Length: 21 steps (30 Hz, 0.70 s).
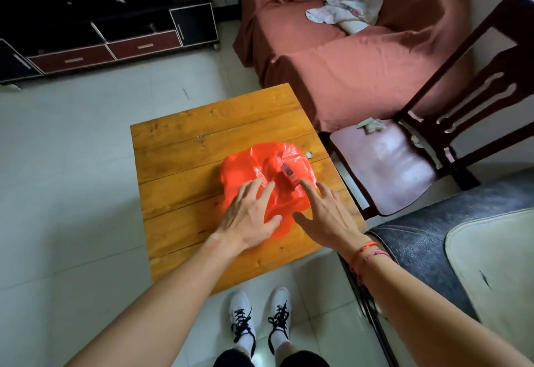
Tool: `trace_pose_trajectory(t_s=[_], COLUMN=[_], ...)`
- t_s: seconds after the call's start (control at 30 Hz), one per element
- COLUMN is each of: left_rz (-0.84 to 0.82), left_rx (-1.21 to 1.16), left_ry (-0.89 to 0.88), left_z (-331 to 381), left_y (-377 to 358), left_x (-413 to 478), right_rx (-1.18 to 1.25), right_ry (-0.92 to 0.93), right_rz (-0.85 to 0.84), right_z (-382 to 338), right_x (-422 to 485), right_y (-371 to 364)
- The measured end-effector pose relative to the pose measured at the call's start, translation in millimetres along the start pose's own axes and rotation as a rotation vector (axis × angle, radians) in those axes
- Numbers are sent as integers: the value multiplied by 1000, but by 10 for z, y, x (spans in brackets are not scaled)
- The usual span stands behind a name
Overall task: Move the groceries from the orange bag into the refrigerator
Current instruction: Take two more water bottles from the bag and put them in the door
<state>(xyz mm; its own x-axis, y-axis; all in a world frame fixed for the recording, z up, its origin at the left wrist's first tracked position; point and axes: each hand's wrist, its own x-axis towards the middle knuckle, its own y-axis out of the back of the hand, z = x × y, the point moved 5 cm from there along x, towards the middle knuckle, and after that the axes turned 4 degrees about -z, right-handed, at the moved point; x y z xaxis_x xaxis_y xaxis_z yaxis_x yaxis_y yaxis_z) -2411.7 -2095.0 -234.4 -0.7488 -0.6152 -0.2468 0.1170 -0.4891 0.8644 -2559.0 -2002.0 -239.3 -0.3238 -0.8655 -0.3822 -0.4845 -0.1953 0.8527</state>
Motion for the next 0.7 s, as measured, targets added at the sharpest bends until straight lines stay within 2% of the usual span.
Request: trace_pose_trajectory(t_s=[0.3, 0.4, 0.53, 0.63, 0.7], left_rz=[-127, -154, -233, -314, -322], left_rx=[-192, -332, -479, -512, -453], left_ry=[60, 147, 296, 400, 464], left_z=[-111, -151, -260, -418, -571], left_y=[-466, -699, -990, -1118, -1091], left_x=[649, 935, 1278, 1345, 1316], right_rx=[129, 190, 207, 218, 194], right_ry=[46, 57, -16, -67, -74], right_rz=[-173, -196, -187, -208, -224], right_z=[58, 127, 301, 403, 421], right_x=[640, 889, 1196, 1348, 1393], right_y=[-533, -628, -697, -715, -674])
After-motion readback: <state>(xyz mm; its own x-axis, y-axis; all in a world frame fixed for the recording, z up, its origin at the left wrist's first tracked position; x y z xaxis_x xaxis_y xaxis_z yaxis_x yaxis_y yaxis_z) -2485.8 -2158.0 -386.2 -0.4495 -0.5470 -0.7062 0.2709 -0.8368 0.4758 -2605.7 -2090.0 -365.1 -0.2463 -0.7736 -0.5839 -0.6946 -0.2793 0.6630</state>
